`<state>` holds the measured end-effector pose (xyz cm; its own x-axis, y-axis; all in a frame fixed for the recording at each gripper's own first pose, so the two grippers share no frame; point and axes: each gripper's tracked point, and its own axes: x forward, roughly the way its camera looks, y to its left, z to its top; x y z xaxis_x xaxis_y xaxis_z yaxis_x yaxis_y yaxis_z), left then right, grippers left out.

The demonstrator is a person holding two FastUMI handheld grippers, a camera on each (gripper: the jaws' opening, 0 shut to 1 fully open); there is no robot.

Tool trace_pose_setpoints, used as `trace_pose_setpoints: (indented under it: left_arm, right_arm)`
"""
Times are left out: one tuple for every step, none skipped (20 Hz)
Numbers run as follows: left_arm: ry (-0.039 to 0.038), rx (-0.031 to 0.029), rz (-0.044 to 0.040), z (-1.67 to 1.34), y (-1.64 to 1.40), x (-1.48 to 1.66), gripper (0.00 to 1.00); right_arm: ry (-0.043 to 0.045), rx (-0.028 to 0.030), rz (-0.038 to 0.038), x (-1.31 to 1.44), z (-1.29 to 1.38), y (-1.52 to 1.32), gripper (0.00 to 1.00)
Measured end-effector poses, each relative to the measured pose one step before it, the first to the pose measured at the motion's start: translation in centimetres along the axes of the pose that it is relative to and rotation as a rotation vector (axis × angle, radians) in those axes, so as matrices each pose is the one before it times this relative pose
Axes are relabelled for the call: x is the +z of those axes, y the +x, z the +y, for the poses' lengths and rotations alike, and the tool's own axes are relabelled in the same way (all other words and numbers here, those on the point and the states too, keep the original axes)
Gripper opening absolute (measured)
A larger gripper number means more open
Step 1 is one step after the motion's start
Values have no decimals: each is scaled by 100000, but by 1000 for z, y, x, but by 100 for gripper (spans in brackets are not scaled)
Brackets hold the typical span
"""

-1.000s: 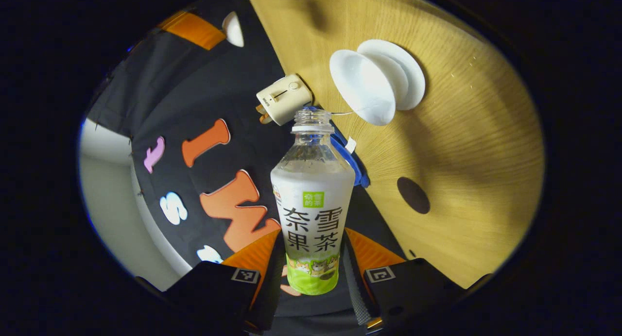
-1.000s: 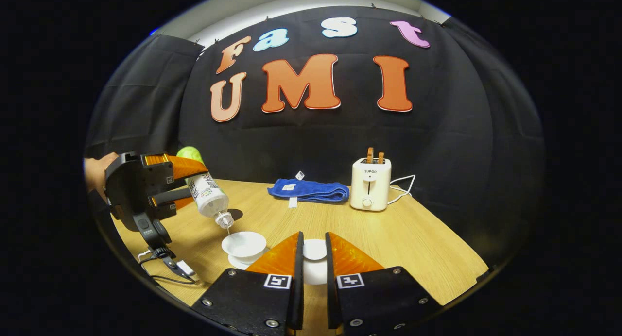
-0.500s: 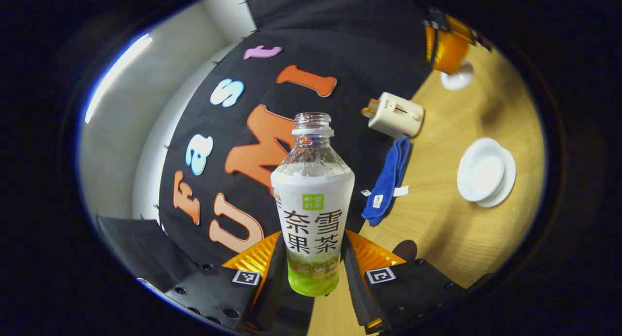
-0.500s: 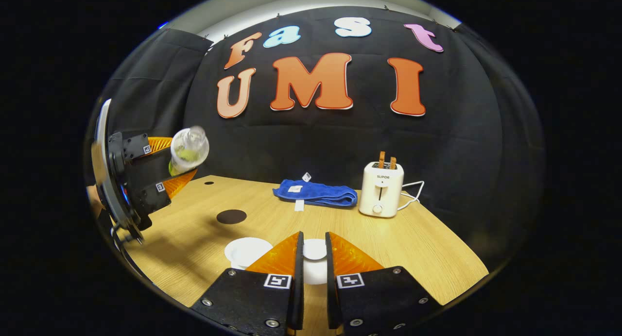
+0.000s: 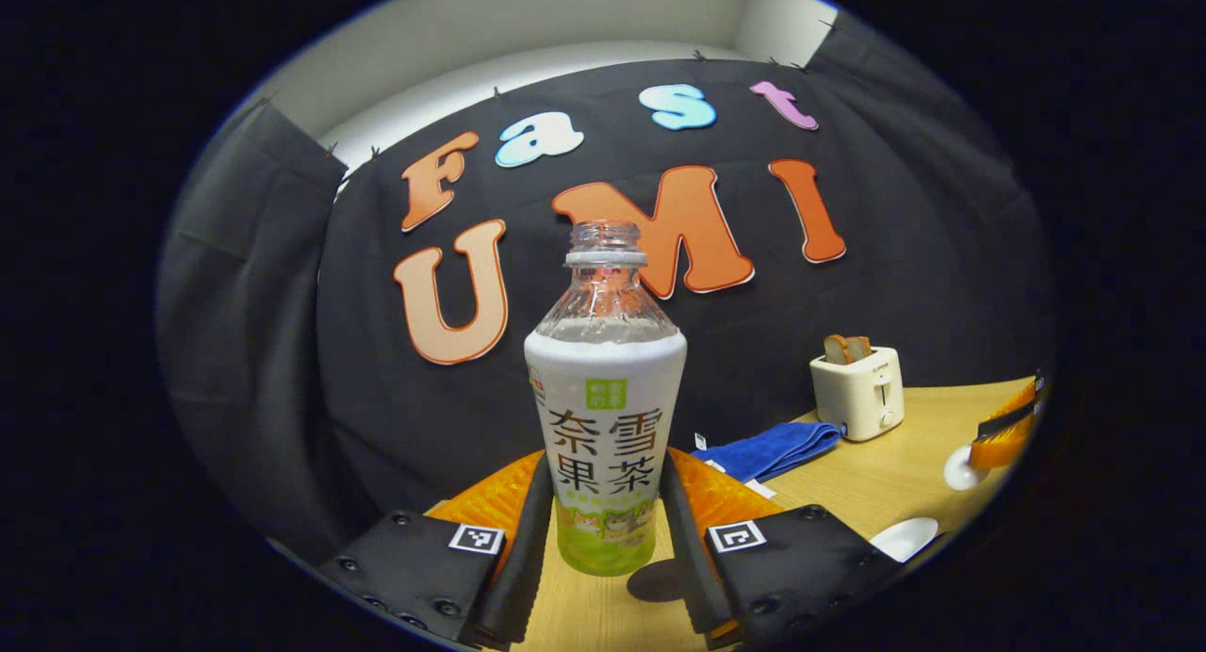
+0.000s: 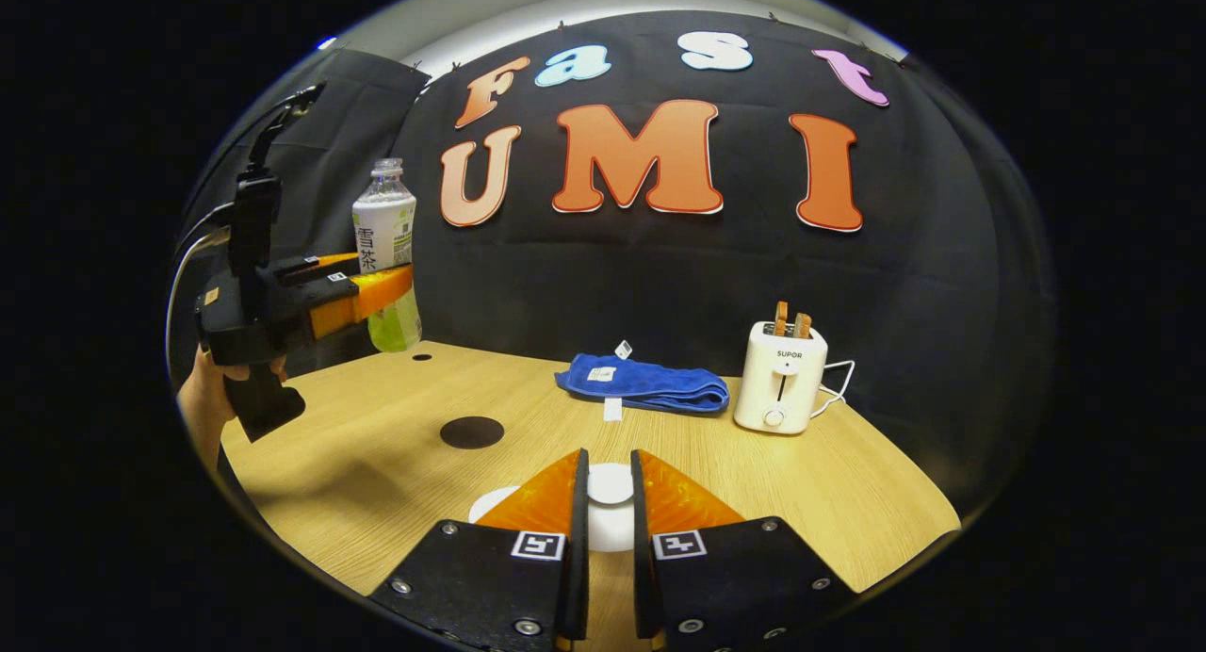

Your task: Open the teacup lid with one hand, grasp the water bottle and pour water into the teacup with the other hand; after pouring, place the water bottle on the coaster and then close the teacup lid.

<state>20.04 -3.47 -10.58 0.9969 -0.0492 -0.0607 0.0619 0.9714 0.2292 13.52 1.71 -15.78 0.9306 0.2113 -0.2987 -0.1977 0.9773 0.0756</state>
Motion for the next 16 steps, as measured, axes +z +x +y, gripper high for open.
trace_pose_setpoints:
  left_arm:
    - [-3952,-950,2204,-364,292,-1158,64]
    - [-5161,-1773,2618,-509,572,-1286,64]
    - [-2759,-66,2433,71,555,-1185,64]
    - [-6050,-1106,4921,-241,983,-2189,64]
    - [-6135,-520,4341,26,929,-1929,64]
    - [-4743,-388,2751,309,849,-1000,63]
    - [-3024,-35,2183,229,544,-812,63]
    - [-3779,-325,3027,143,876,-1117,62]
    - [-1389,-607,1547,-38,498,-512,62]
    - [55,149,1560,57,823,-659,62]
    - [331,-32,784,77,502,-379,63]
    - [711,-240,1365,-51,631,-537,64]
    - [687,32,632,30,330,-237,63]
    - [774,-123,585,-38,443,-265,64]
    - [742,-142,1015,-8,428,-506,65]
    - [1115,-808,1611,-86,359,-415,66]
  right_arm:
    - [9,411,-45,27,157,142,20]
    - [794,465,-417,-240,243,34,20]
    - [708,476,-137,-55,108,83,20]
    - [948,144,28,-196,56,129,20]
    - [588,354,307,-170,199,201,20]
    - [-212,566,136,-178,145,52,20]
    - [-221,1149,375,-362,337,16,20]
    - [-55,-350,465,-380,-62,82,20]
    - [227,-184,429,-206,-122,52,20]
    - [549,125,231,-115,12,32,20]
    - [737,148,48,-150,-20,108,20]
    - [179,-41,181,-52,-6,1,20]
    - [-145,-171,-140,-69,-45,129,20]
    - [-99,-58,75,-32,-33,167,20]
    - [262,643,176,-11,157,185,20]
    - [656,574,536,-112,117,99,20]
